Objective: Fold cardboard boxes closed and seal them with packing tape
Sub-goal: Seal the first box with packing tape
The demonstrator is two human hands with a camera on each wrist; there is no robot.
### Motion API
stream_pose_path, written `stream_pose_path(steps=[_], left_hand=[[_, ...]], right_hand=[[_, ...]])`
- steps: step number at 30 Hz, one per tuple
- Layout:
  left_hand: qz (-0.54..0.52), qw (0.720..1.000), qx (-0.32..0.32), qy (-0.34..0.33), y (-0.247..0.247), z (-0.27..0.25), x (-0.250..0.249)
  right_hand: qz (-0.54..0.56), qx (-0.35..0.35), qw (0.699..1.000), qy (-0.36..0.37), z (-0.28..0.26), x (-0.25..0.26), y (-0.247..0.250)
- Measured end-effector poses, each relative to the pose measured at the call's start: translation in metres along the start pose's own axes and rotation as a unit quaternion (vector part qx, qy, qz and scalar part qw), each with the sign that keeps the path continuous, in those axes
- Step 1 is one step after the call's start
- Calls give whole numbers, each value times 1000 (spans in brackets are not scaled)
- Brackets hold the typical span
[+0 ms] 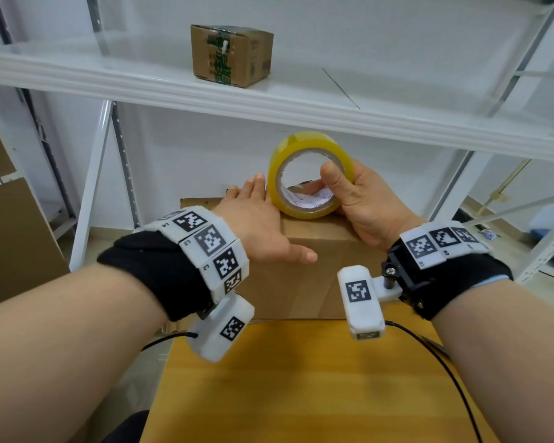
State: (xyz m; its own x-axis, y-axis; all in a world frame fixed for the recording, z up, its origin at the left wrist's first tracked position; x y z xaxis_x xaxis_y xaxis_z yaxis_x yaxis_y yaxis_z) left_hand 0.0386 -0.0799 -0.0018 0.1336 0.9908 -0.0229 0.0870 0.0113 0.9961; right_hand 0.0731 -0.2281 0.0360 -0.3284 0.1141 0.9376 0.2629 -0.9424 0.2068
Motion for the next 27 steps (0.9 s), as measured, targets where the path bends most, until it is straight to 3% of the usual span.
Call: stream_pose_path(steps=[7,18,23,27], left_hand=[[-5,1000,-4,4,2,-4,1],[33,999,-13,8,8,-9,-11],[31,999,-26,-21,3,5,-24],[32,998,-42,-33,-1,7,-18]], right_hand=[[-93,0,996,12,2,8,17],[-69,-19,997,19,-5,0,30],[-76,-4,997,27,-4,-3,27],[-101,52,994,-2,-5,-5,23]])
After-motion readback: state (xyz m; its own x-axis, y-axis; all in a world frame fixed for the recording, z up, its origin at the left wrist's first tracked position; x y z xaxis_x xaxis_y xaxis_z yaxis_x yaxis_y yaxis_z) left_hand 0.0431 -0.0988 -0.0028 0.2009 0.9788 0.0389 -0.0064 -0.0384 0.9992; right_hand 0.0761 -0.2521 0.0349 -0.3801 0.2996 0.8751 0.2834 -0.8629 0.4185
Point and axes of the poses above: each hand's wrist, its own z-axis towards the middle knuckle, its own y-axis out of the back of the hand, x = y × z, the point moved 7 cm from there along z, towards the middle knuckle, and after that the axes turned 1 degree about z, right-handed, at the moved point
